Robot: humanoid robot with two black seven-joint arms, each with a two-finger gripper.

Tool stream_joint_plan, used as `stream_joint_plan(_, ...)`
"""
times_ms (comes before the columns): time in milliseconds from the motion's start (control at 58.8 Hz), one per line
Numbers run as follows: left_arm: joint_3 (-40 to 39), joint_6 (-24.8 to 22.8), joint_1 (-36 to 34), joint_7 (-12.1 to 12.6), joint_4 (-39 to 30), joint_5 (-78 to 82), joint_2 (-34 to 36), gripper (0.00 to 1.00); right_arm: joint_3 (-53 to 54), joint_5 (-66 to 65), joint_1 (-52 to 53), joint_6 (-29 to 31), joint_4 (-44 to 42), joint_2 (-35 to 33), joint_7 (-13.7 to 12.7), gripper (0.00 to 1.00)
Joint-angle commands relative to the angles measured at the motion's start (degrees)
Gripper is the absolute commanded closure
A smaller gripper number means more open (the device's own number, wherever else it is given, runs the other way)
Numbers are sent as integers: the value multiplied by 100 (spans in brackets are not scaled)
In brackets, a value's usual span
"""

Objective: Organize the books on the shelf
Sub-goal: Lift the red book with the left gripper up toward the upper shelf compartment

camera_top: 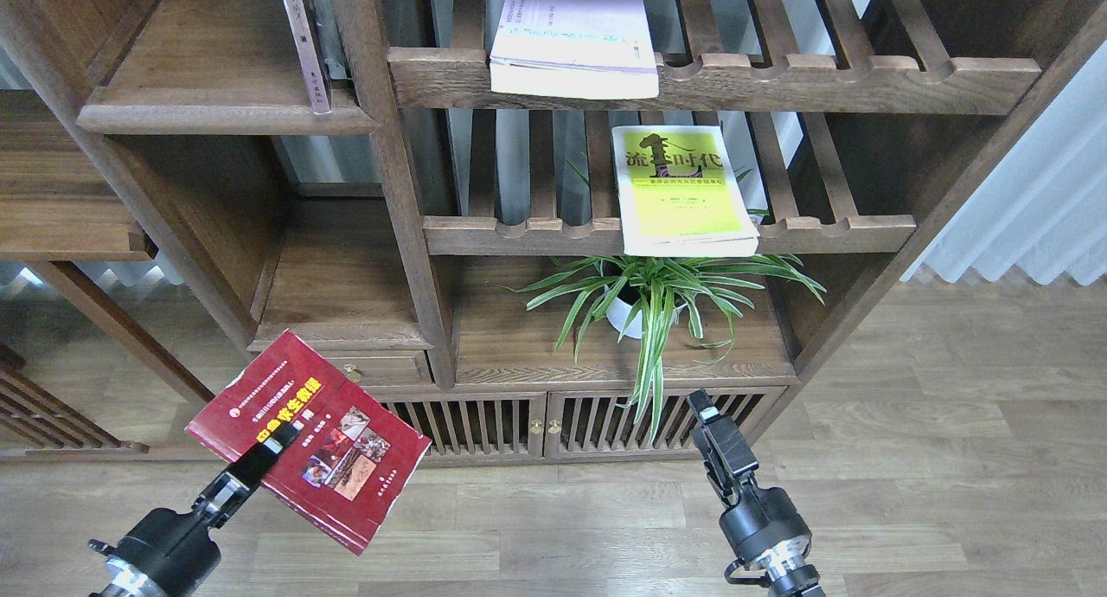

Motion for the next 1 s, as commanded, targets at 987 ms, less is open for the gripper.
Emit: stream_joint_plan(987, -254, -1, 144, -238, 10, -449, 96, 95, 18, 9, -5, 1, 8, 204, 0, 2)
